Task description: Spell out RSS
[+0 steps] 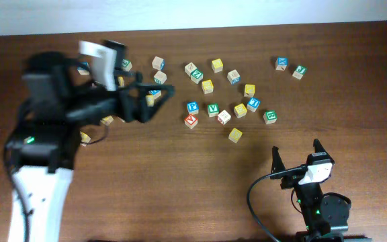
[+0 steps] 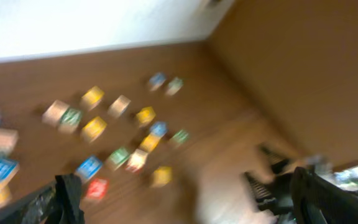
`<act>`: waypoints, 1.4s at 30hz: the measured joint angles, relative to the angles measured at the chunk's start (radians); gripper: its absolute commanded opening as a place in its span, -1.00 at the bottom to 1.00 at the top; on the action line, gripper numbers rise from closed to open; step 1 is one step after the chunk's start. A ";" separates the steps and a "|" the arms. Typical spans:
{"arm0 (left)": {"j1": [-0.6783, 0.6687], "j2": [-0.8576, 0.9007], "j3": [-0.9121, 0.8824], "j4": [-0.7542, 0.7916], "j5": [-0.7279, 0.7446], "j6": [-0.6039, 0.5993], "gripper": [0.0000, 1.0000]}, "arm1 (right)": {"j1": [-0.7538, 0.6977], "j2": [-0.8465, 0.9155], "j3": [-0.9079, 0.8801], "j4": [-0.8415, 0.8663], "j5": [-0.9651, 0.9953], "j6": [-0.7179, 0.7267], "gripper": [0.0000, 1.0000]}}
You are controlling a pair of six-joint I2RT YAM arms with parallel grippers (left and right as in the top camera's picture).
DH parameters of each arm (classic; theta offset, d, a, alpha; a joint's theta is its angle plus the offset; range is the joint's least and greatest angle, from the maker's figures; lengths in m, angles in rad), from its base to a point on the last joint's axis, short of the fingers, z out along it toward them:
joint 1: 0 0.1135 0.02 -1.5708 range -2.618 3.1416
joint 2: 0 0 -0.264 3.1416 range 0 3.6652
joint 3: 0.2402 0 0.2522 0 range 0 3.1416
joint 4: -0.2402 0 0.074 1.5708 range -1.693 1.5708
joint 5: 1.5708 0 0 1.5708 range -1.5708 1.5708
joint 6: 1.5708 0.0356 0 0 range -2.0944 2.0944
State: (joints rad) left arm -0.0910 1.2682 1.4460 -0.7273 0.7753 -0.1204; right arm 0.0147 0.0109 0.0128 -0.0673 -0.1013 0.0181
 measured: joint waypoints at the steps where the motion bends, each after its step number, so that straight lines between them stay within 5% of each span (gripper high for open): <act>1: -0.079 0.033 0.009 -0.063 -0.188 0.040 0.97 | 0.000 0.000 0.000 0.000 0.000 0.000 0.97; 3: -0.165 0.074 0.012 -0.104 -0.475 0.077 0.97 | 0.000 0.000 0.000 0.000 0.000 0.000 0.97; 5: -0.234 0.124 0.013 -0.114 -0.560 0.087 0.98 | 0.000 0.000 0.000 0.000 0.000 0.001 0.97; 14: -0.313 0.460 0.086 -0.258 -0.613 -0.065 0.98 | 0.000 0.000 0.000 0.000 0.000 0.000 0.97; 22: -0.313 0.638 0.112 -0.202 -0.598 -0.086 0.98 | 0.000 0.000 0.000 0.000 0.000 0.000 0.97; 29: -0.283 0.671 0.112 0.015 -0.752 -0.087 0.98 | 0.000 0.000 0.000 0.000 0.000 0.001 0.97; 42: -0.126 0.707 0.112 0.034 -0.970 -0.203 0.98 | 0.000 0.000 0.000 0.000 0.000 0.001 0.96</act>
State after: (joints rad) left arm -0.2169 1.9751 1.5581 -0.6937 -0.1947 -0.3237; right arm 0.0147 0.0113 0.0128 -0.0673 -0.1013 0.0189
